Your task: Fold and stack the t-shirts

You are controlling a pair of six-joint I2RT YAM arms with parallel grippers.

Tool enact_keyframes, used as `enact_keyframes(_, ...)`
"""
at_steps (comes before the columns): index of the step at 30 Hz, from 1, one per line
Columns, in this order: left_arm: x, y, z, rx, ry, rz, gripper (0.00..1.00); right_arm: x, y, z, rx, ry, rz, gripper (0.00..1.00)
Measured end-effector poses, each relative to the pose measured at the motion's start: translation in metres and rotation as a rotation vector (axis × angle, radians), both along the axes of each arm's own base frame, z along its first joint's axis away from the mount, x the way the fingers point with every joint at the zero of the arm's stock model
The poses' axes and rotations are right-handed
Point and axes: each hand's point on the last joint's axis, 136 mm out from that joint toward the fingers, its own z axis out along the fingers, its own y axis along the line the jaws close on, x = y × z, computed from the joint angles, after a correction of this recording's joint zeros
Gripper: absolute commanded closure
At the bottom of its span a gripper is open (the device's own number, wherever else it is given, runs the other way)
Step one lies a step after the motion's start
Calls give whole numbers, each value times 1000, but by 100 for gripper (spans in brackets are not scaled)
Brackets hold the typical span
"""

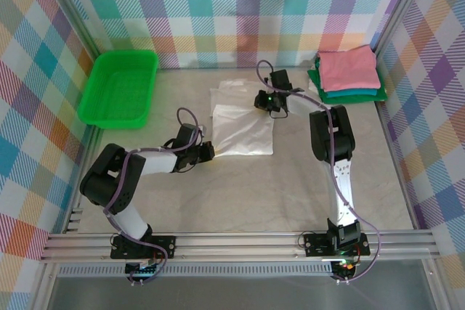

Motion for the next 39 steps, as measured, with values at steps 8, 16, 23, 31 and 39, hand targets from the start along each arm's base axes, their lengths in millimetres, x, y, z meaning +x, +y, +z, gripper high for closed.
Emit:
enact_keyframes(8, -3, 3, 1, -8, 3, 25, 100, 10, 6, 46, 36, -51, 29, 70)
enact_keyframes(16, -4, 7, 2, 8, 23, 43, 100, -112, 6, 109, 166, 16, 109, 81)
enact_keyframes(23, -5, 7, 2, 1, 34, 57, 100, -211, -2, 26, 155, 257, 144, 86)
enact_keyframes(31, -6, 10, 1, 12, 35, 67, 100, -233, -20, -31, 106, 352, 103, 91)
enact_keyframes(39, -32, 13, 7, 36, 63, 46, 100, -261, -34, -23, 96, 351, 80, 74)
